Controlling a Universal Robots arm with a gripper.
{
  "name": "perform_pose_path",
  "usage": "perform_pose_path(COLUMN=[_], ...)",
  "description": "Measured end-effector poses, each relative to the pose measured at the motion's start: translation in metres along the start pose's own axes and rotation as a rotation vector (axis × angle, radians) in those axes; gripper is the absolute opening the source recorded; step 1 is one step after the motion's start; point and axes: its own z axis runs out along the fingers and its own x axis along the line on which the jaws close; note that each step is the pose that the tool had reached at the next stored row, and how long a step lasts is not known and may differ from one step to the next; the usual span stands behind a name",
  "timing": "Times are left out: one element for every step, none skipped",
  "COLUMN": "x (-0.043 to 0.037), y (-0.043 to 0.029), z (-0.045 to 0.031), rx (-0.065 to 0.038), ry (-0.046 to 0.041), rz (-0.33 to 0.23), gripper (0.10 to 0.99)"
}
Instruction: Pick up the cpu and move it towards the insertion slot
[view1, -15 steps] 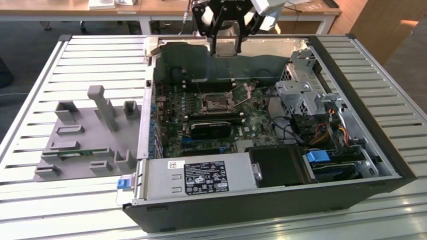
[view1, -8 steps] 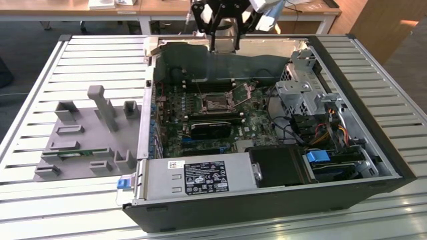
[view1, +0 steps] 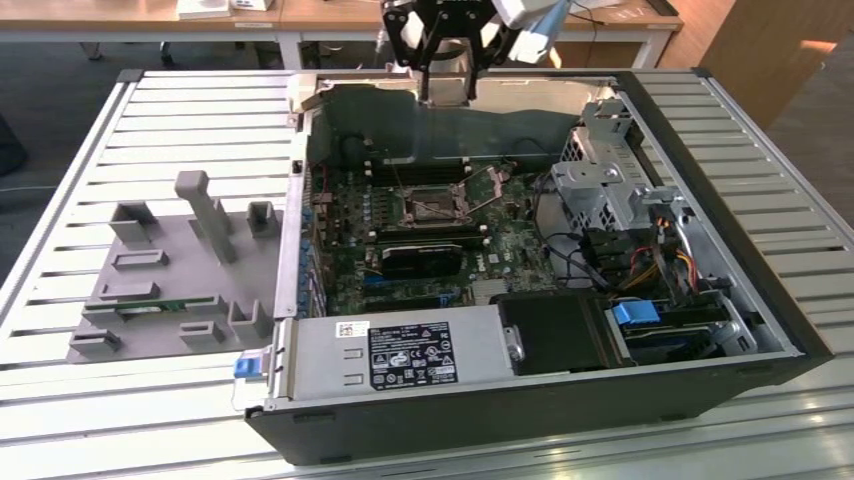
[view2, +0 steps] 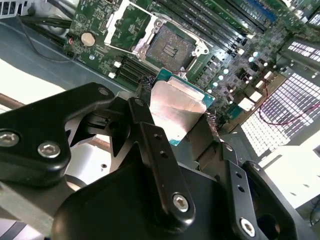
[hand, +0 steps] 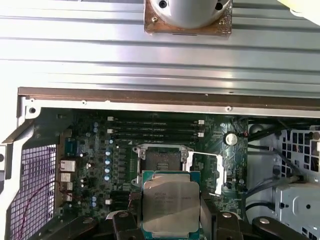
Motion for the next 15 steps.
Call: perform_pose_path(x=[-0.0003,-0.0007,-0.0012,-0.0017,-0.0021,-0.0024,-0.0024,-0.0024,-0.0024,-0.0024,-0.0024,-0.0024,-0.0024,-0.0024,-0.0024], y=[0.0017,0.0032,0.0045,0.0058,0.0070,0.0080,0.0087,0.0087,0.0087,0.0087,0.0088,0.0088,0.0088,0.0088,0.0088], z=[0.0008,0.0015,0.0023,0.0030,0.0037,0.0043,0.0048,0.0048,0.0048,0.0048,0.0048,0.0049,0.0050,0.0050,0.0050], rx=[0.000,0.000,0.000,0.000,0.000,0.000,0.000,0.000,0.000,0.000,0.000,0.000,0.000,0.000,0.000], ry=[0.0000,0.0000,0.0000,0.0000,0.0000,0.0000,0.0001,0.0000,0.0000,0.0001,0.0001,0.0000,0.0001,0.0001,0.0000], rz=[0.000,-0.001,-0.001,-0.001,-0.001,-0.001,-0.001,-0.001,-0.001,-0.001,-0.001,-0.001,-0.001,-0.001,-0.001], gripper=[0.541,0.541,0.541,0.541,0.541,0.541,0.541,0.541,0.541,0.541,0.541,0.541,0.541,0.541,0.541])
